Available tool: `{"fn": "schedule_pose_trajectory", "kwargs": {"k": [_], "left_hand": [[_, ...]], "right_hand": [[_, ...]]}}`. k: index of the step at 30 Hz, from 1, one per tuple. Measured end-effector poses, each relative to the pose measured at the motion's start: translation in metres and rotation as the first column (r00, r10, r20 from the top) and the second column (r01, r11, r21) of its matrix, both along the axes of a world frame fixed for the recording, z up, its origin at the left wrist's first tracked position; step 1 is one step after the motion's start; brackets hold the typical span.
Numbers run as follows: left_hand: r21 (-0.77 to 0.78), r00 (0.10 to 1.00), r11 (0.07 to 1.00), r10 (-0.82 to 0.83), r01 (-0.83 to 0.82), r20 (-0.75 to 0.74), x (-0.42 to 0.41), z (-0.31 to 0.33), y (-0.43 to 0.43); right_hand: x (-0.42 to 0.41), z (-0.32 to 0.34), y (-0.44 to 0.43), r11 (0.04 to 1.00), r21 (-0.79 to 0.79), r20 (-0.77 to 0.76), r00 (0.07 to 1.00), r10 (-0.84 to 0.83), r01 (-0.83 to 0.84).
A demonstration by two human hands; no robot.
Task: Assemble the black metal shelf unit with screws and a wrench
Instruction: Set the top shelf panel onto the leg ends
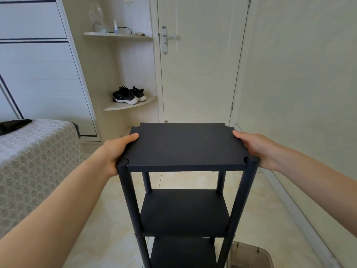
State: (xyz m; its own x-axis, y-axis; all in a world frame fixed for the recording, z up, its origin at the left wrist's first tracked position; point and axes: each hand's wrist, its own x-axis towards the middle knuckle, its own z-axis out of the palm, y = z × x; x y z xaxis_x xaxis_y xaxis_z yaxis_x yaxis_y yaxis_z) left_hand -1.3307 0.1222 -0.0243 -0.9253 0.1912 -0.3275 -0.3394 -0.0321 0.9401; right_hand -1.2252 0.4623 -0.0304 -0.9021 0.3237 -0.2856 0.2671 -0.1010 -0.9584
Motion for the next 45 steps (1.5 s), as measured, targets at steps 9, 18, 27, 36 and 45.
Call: {"fn": "schedule_pose_trajectory", "kwargs": {"k": [9, 18, 27, 36, 45], "left_hand": [[0.039, 0.977, 0.976, 0.214, -0.214, 0.007, -0.001, -0.006, 0.007], [0.219, 0.906, 0.881, 0.42, -0.42, 0.046, 0.026, -0.009, 0.043], [0.429, 0.895, 0.794, 0.437, -0.431, 0.091, 0.084, -0.008, 0.081], [0.246, 0.988, 0.964, 0.128, -0.104, -0.084, 0.09, -0.014, 0.053], [-0.138, 0.834, 0.965, 0.114, -0.222, -0.539, 0.035, -0.025, 0.017]], "right_hand": [[0.013, 0.002, 0.004, 0.98, 0.062, -0.107, 0.977, -0.183, 0.191], [0.029, -0.009, -0.048, 0.969, -0.137, -0.048, 0.976, -0.215, 0.206], [0.022, -0.01, -0.094, 0.878, -0.462, -0.178, 0.983, 0.045, -0.124], [0.027, -0.019, -0.088, 0.912, -0.408, -0.258, 0.963, -0.084, -0.03], [0.026, -0.023, -0.088, 0.909, -0.417, -0.271, 0.955, -0.121, -0.003]]}}
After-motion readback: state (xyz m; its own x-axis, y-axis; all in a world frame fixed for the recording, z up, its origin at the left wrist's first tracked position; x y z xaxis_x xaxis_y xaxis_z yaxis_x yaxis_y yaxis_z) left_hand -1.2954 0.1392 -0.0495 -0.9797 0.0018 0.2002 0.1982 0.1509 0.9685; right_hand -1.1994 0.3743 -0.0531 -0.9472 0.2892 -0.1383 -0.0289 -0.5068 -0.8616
